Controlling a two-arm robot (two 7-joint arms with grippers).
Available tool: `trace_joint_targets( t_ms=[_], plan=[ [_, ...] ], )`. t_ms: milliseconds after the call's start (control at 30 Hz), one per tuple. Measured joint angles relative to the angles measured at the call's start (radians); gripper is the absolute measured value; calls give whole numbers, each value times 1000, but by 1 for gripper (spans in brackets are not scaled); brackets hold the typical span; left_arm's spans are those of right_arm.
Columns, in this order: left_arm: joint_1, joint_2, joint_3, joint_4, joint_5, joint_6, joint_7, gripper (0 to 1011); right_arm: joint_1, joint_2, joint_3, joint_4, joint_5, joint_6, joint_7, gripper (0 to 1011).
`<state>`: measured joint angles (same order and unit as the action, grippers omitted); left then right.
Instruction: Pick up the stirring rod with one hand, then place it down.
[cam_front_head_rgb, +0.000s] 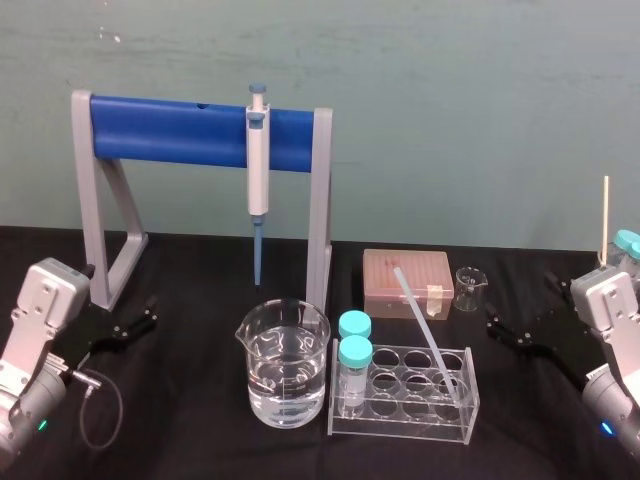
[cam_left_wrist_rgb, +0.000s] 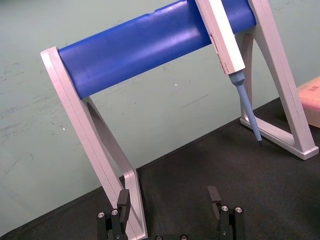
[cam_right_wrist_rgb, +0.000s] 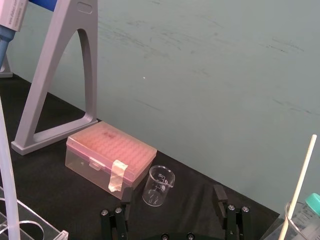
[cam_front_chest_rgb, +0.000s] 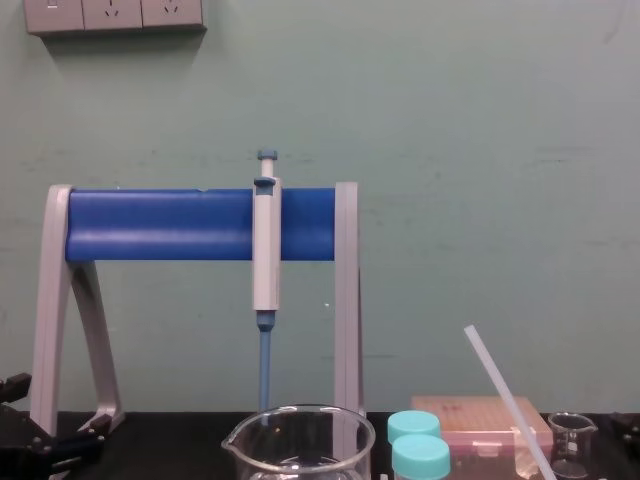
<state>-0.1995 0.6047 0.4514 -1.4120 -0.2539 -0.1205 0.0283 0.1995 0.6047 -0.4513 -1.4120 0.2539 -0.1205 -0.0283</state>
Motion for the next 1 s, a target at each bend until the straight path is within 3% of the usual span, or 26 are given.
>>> trace_joint_targets(
  t_ms=[1000],
  plan=[
    [0, 0, 0, 0, 0, 0, 0, 1000, 0, 0, 0, 0, 0, 0, 0, 1000]
  ],
)
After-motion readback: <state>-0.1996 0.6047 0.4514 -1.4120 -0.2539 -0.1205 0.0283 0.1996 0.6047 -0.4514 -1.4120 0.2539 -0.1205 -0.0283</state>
